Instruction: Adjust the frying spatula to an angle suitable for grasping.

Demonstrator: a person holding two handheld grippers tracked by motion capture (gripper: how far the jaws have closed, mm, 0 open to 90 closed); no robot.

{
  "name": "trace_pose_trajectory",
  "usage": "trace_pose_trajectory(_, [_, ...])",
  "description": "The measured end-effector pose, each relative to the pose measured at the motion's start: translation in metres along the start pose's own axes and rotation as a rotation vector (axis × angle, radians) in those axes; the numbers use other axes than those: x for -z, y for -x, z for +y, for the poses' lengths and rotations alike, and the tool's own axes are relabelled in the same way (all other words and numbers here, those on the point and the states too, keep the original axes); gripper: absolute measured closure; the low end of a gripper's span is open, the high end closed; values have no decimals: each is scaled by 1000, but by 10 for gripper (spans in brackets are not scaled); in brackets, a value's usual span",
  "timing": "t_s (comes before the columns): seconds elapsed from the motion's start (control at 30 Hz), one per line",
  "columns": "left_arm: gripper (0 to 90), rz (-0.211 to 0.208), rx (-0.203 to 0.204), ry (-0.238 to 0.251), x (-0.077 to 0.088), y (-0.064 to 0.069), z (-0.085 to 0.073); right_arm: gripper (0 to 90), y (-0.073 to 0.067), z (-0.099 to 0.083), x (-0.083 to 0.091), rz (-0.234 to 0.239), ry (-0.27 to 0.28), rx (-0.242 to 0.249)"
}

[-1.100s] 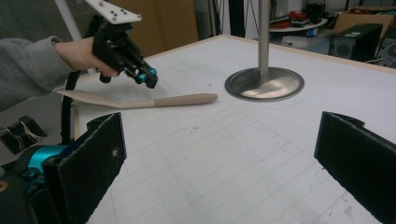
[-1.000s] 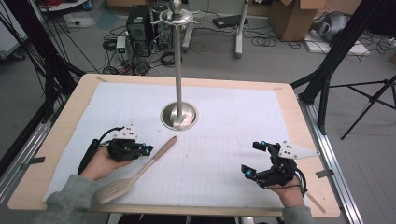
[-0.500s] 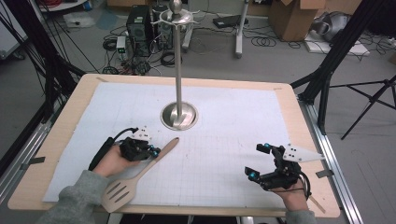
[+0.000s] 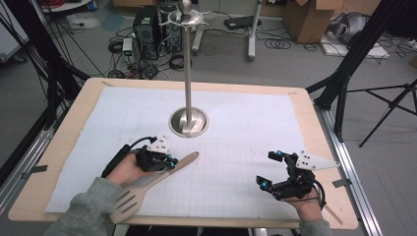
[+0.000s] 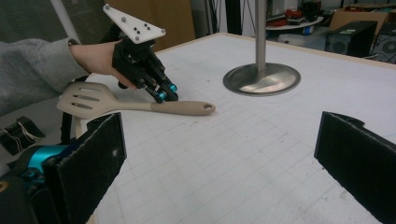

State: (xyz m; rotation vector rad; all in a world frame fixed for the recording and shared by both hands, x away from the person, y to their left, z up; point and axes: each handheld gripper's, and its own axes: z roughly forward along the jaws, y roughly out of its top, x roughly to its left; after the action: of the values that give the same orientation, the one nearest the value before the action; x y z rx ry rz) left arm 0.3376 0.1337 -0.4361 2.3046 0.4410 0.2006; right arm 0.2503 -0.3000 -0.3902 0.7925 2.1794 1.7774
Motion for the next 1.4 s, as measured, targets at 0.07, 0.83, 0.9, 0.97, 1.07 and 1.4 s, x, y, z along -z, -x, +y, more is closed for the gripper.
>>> trace_pose_trajectory(0.07, [896, -13, -8, 7, -2, 0, 1, 11, 0, 0, 1, -1, 0, -7])
trace_pose_trajectory(0.83, [895, 48, -38, 75, 54, 33, -5, 11, 3, 3, -6, 16, 1, 3])
trace_pose_trajectory(0.9, [895, 57, -50, 28, 48, 34, -6, 11, 4, 3, -9, 22, -3, 8])
trace_pose_trajectory(0.97, [895, 60, -63, -7, 43, 35, -8, 11, 4, 4, -12, 31, -10, 10])
trace_pose_trajectory(1.07, [895, 53, -77, -34, 40, 37, -11, 11, 4, 4, -13, 33, -8, 9])
trace_pose_trajectory(1.4, [895, 69, -88, -58, 37, 34, -12, 11, 4, 4, -13, 33, -13, 8])
